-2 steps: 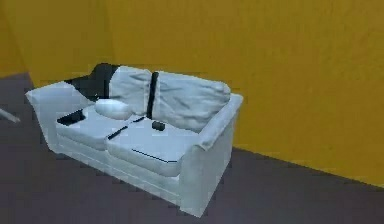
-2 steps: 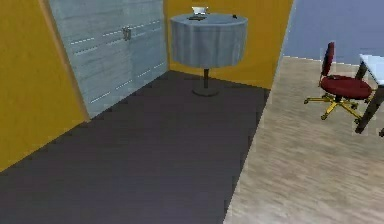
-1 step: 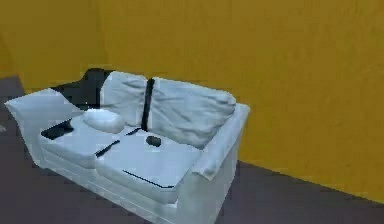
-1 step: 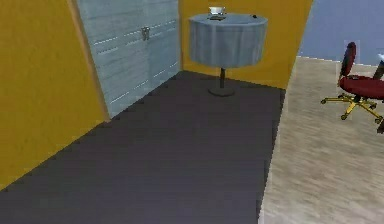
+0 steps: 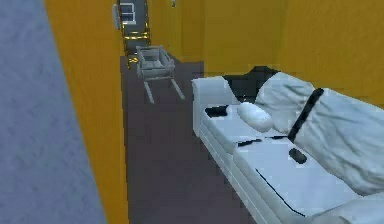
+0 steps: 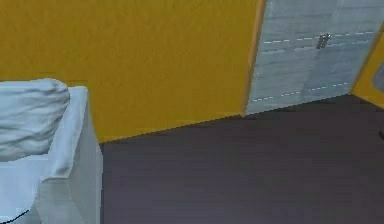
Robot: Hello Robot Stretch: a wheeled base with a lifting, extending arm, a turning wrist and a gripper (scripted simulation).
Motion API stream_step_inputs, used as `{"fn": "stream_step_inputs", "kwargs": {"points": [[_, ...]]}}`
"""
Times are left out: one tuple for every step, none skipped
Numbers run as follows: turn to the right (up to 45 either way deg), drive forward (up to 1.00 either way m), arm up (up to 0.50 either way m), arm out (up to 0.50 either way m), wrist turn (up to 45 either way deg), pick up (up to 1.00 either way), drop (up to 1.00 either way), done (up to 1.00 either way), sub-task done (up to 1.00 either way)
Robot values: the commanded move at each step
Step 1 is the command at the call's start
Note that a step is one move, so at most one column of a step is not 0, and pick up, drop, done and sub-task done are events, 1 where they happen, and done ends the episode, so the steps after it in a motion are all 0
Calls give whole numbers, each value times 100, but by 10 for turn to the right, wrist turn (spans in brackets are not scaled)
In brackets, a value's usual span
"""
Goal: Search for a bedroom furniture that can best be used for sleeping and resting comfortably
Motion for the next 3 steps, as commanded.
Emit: {"fn": "stream_step_inputs", "kwargs": {"points": [[-90,0,0,0,0,0,0,0,0],[0,100,0,0,0,0,0,0,0],[-30,0,0,0,0,0,0,0,0]]}}
